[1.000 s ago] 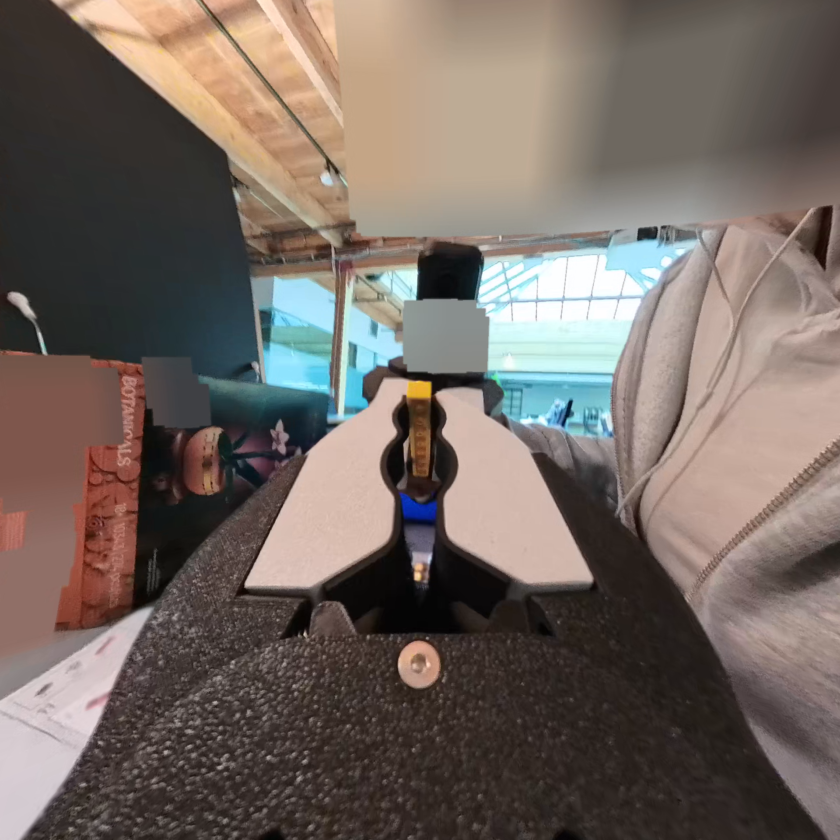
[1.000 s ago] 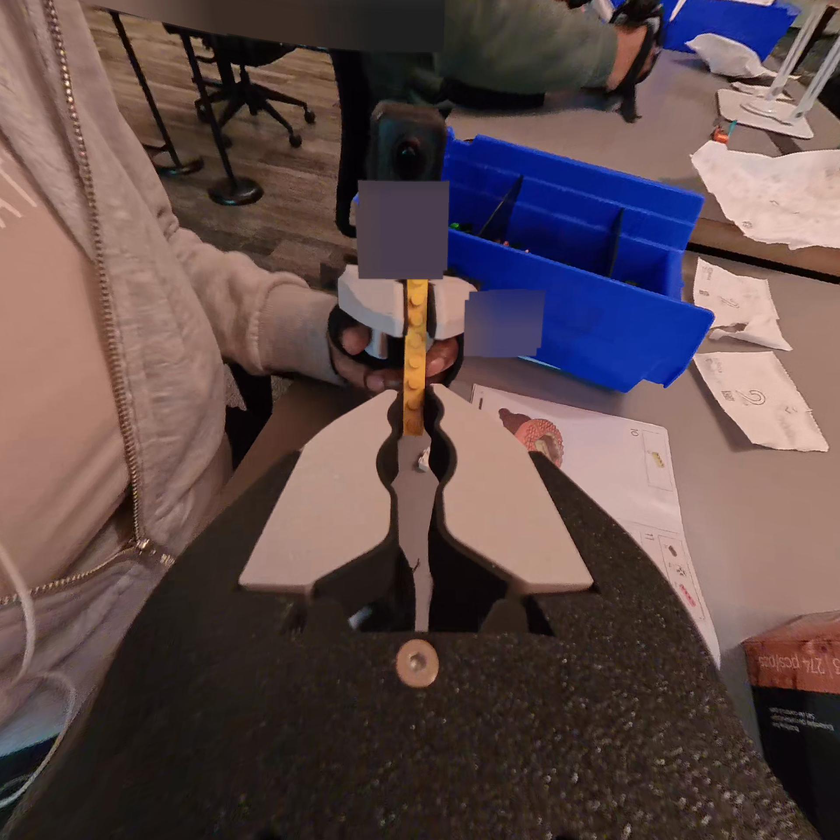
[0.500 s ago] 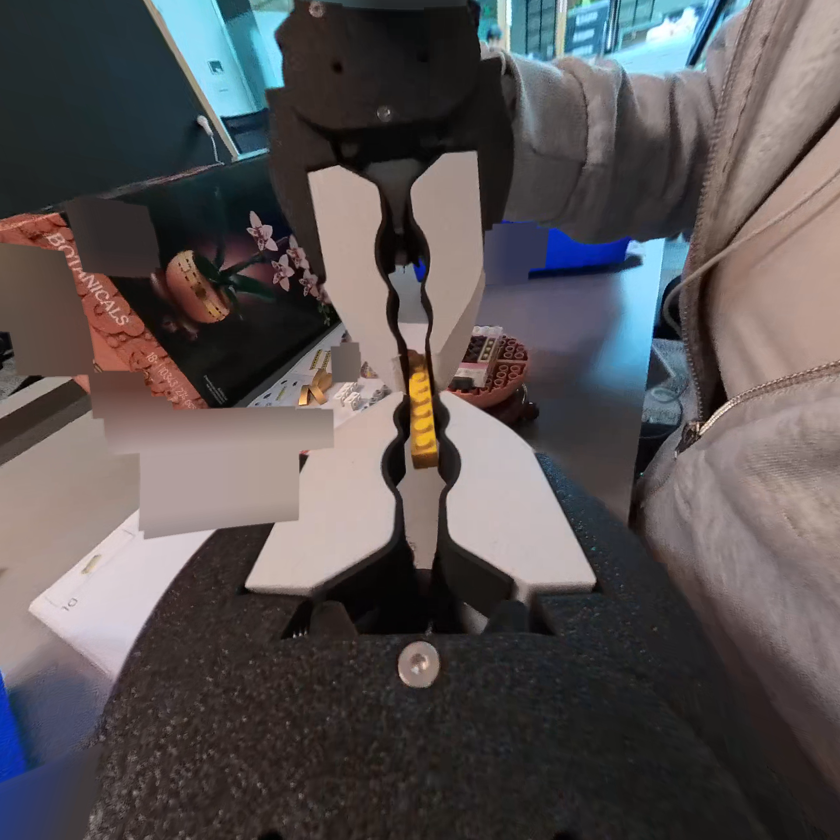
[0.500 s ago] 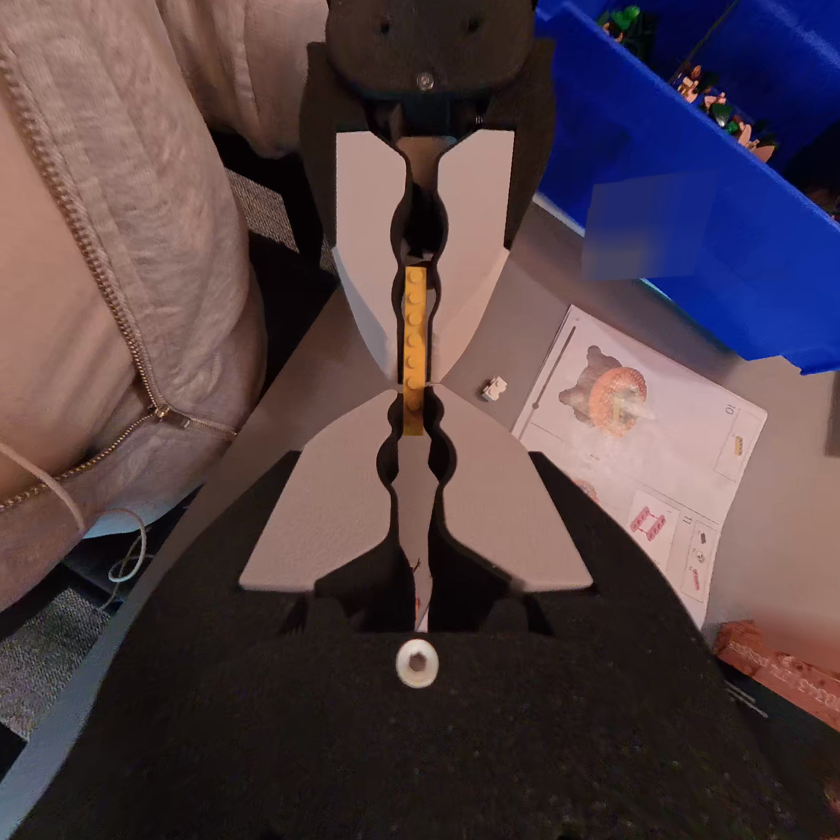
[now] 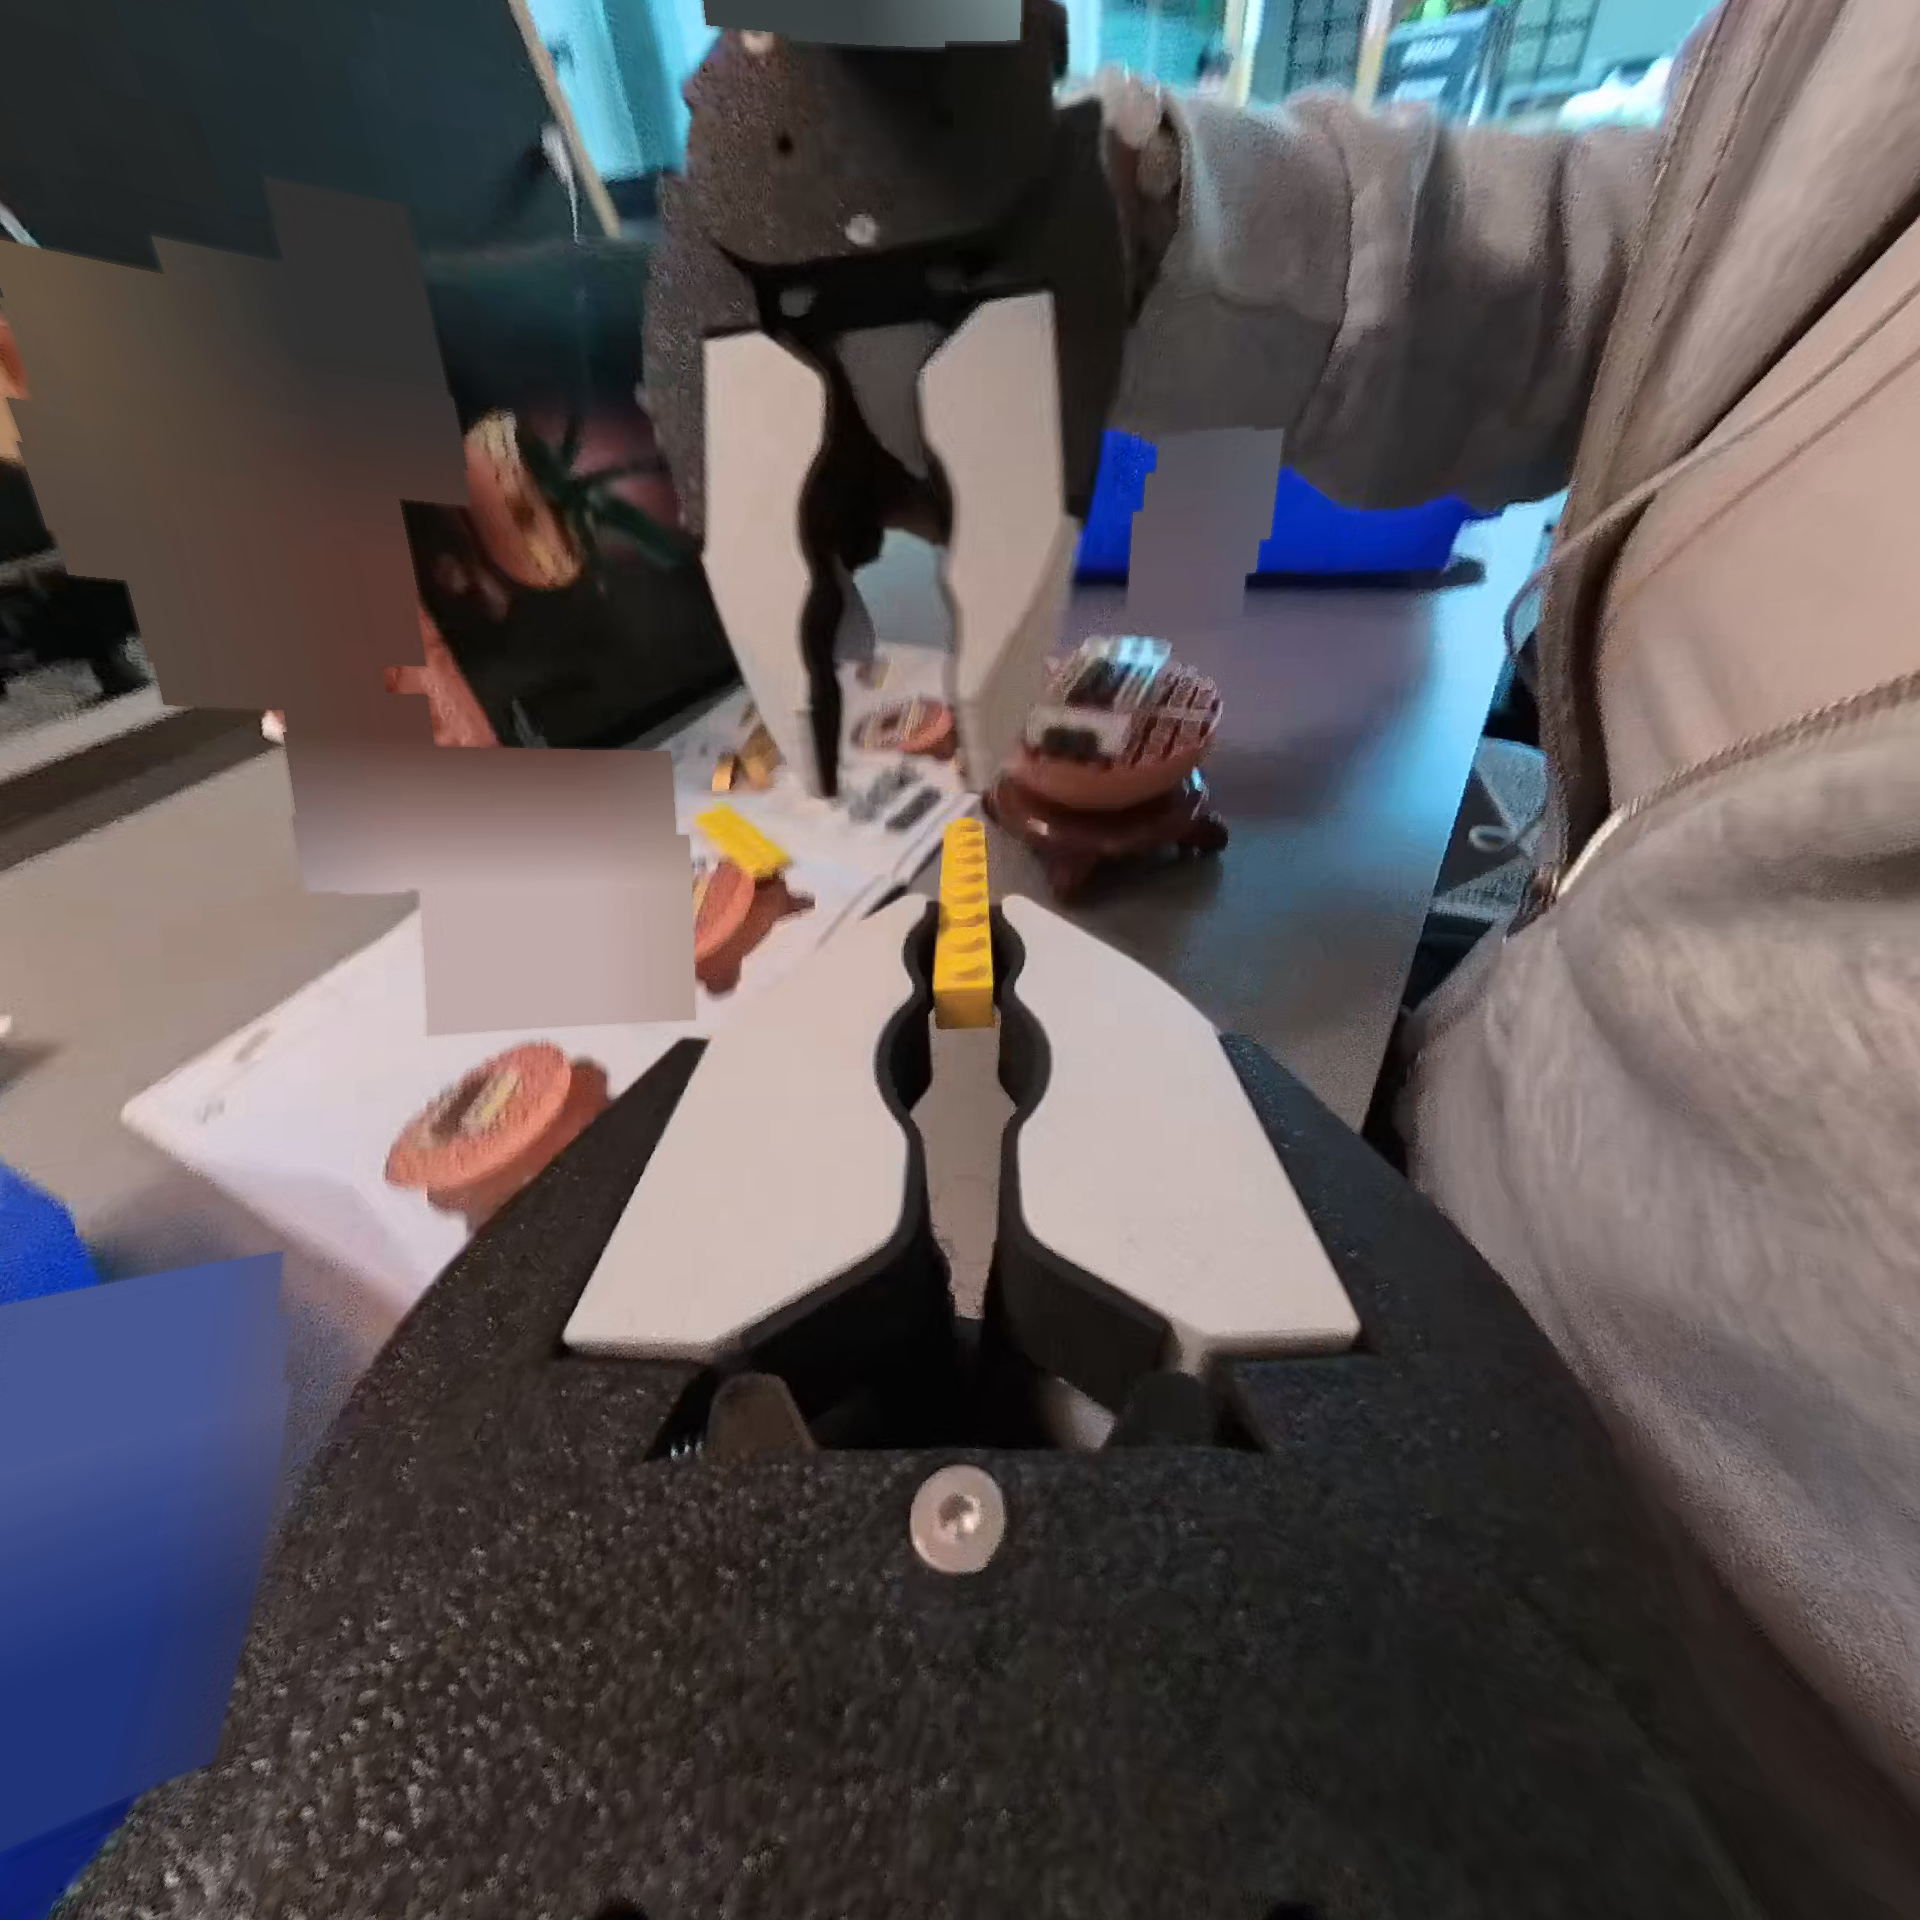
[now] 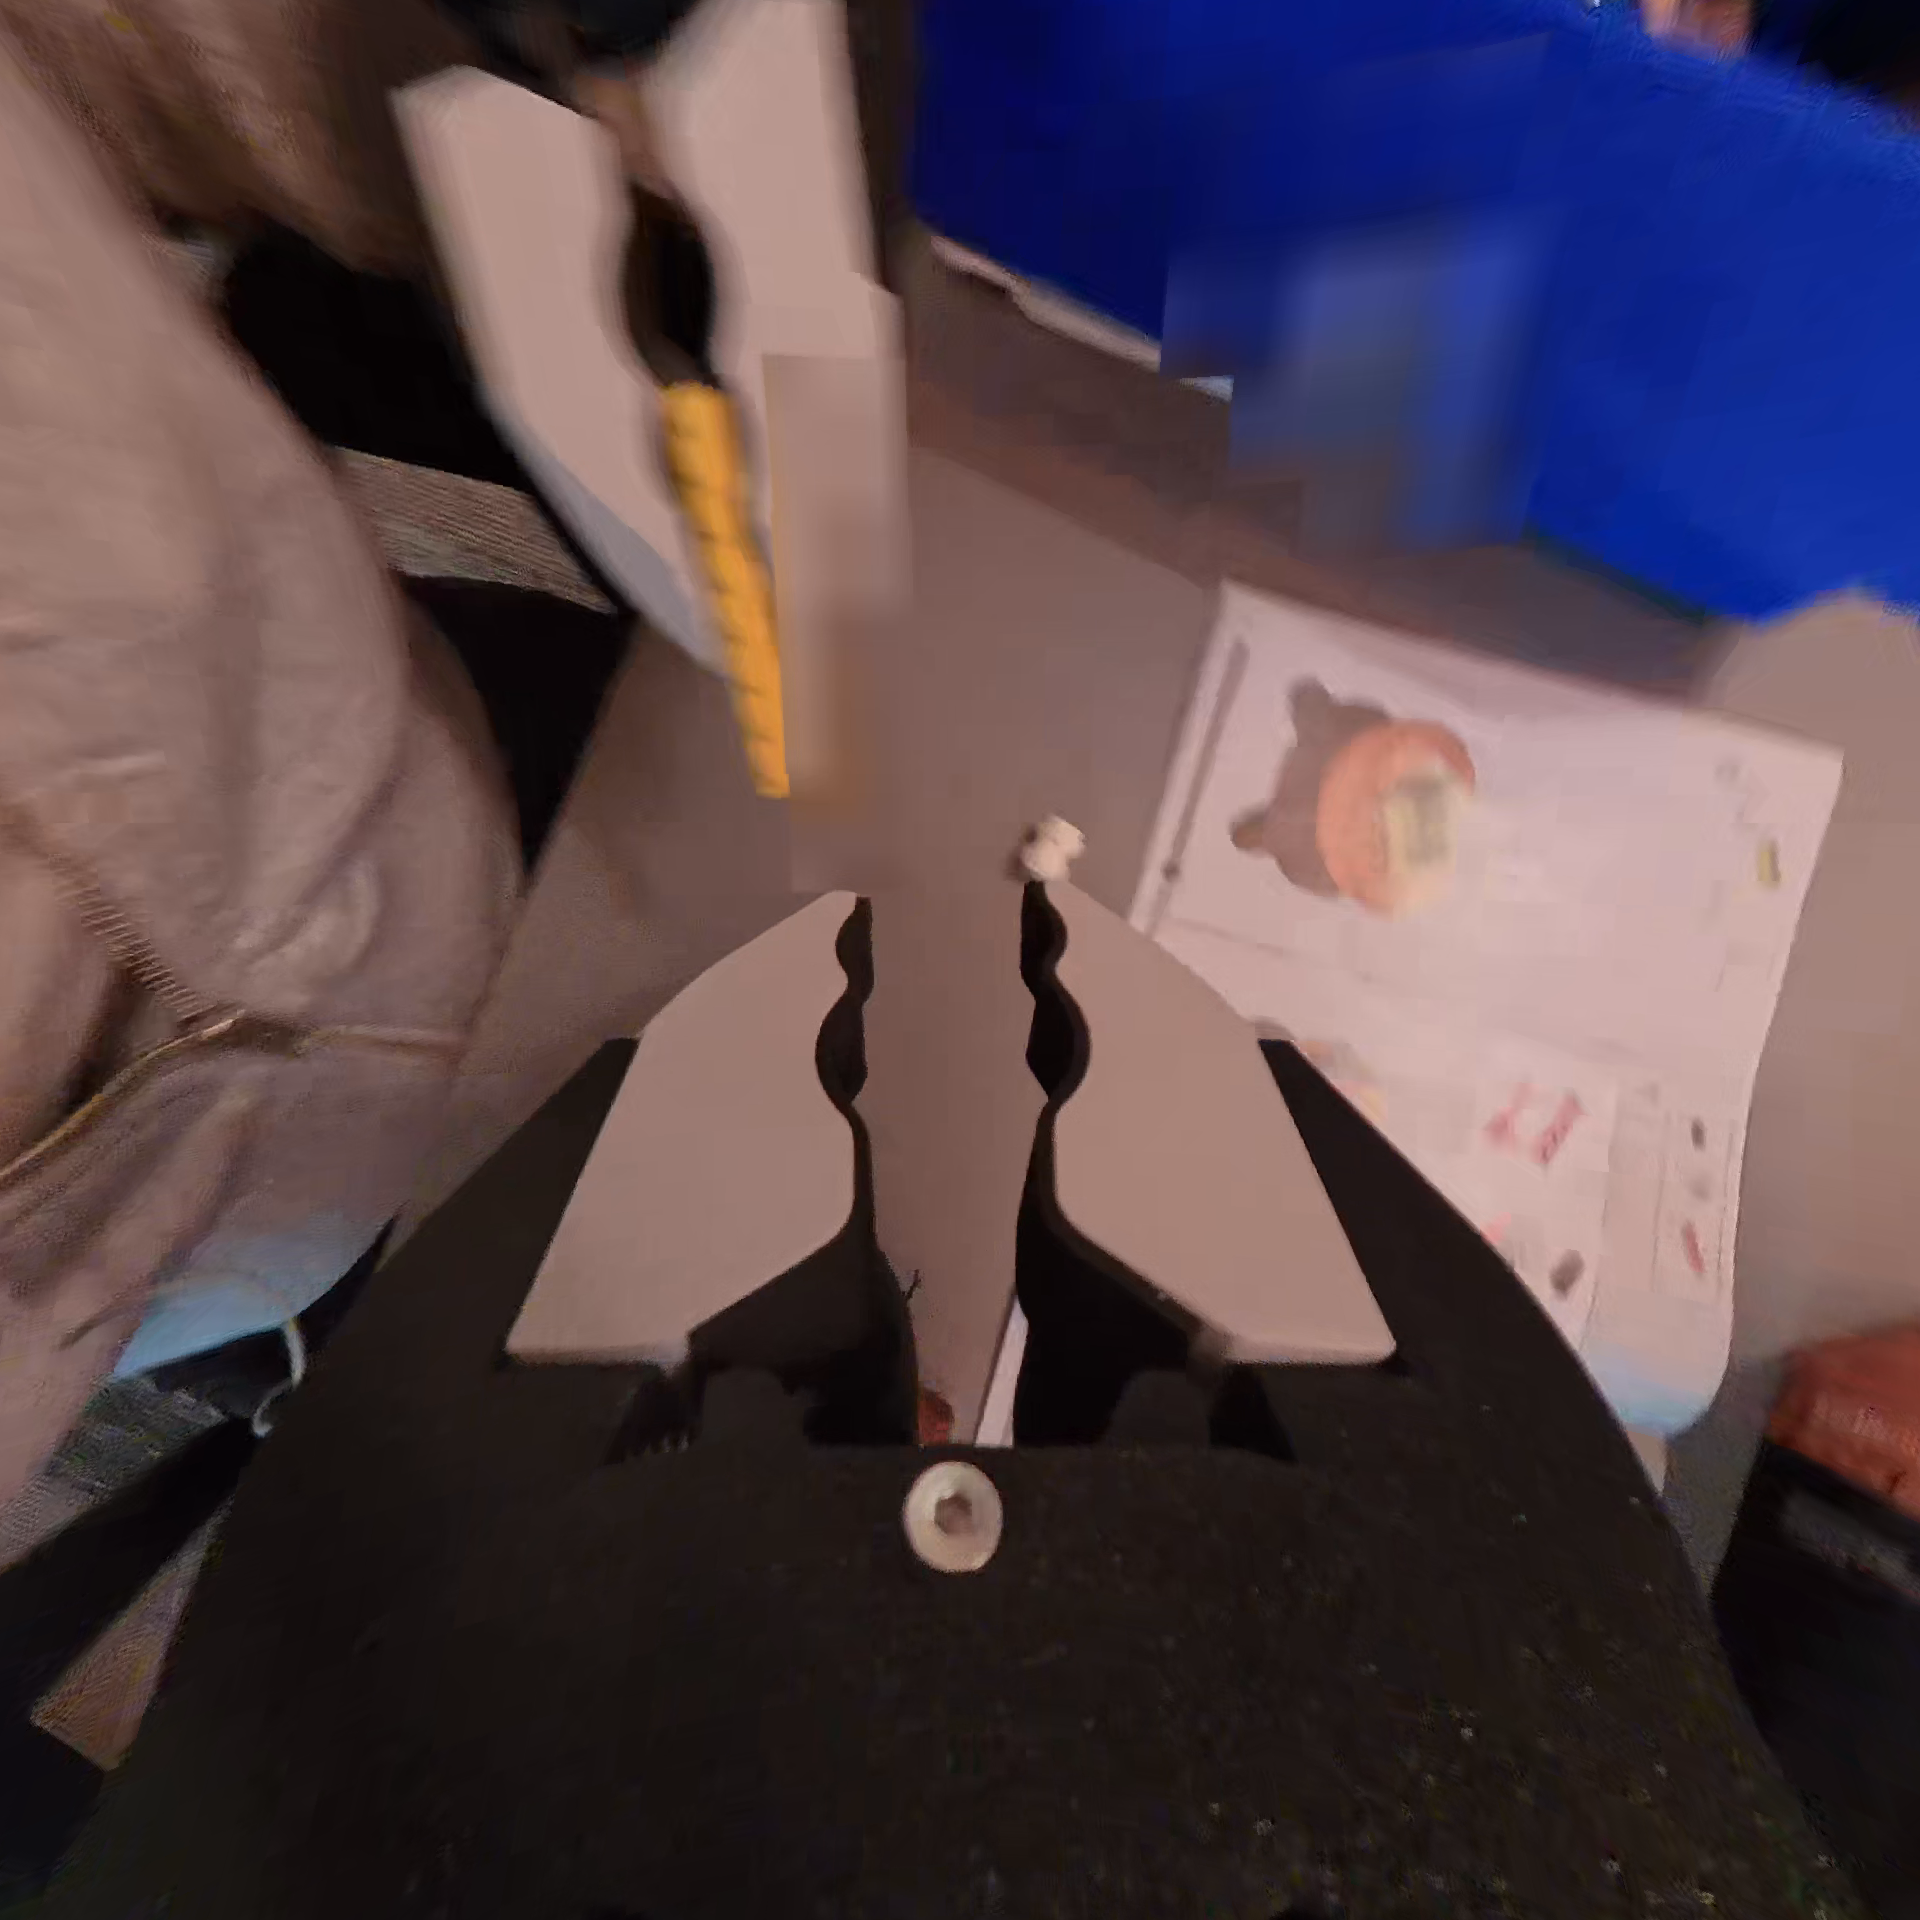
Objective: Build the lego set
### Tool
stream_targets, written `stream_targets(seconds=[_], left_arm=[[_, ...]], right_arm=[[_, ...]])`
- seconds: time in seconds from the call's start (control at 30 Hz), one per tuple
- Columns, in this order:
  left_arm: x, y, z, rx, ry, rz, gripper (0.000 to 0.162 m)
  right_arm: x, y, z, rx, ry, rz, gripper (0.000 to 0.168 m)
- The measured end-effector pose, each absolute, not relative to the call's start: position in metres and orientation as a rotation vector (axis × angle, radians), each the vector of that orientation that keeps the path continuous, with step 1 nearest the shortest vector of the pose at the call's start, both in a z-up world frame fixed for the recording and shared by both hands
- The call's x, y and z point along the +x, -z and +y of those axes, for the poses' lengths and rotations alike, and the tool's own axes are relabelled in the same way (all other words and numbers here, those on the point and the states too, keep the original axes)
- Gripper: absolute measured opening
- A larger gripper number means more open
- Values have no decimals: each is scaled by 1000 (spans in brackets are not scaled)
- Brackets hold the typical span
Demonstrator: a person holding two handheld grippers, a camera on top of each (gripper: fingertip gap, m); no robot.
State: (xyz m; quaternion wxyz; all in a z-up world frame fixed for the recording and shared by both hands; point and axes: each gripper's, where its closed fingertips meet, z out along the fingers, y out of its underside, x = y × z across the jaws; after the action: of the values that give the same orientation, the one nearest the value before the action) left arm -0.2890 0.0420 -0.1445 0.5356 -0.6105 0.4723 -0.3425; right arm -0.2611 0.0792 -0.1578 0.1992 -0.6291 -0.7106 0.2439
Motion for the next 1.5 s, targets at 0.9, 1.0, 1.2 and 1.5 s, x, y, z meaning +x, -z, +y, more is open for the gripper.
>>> stream_targets(seconds=[0.9,1.0,1.2,1.5], left_arm=[[-266,150,57,-1499,968,967,7],[-251,149,54,-1457,980,1013,7],[-239,151,47,-1386,895,1108,7],[-235,148,42,-1292,850,1140,7]], right_arm=[[-250,129,63,-1537,-657,-2066,11],[-242,141,55,-1585,-579,-2121,11],[-238,147,49,-1602,-537,-2155,11],[-238,143,41,-1540,-486,-2230,11]])
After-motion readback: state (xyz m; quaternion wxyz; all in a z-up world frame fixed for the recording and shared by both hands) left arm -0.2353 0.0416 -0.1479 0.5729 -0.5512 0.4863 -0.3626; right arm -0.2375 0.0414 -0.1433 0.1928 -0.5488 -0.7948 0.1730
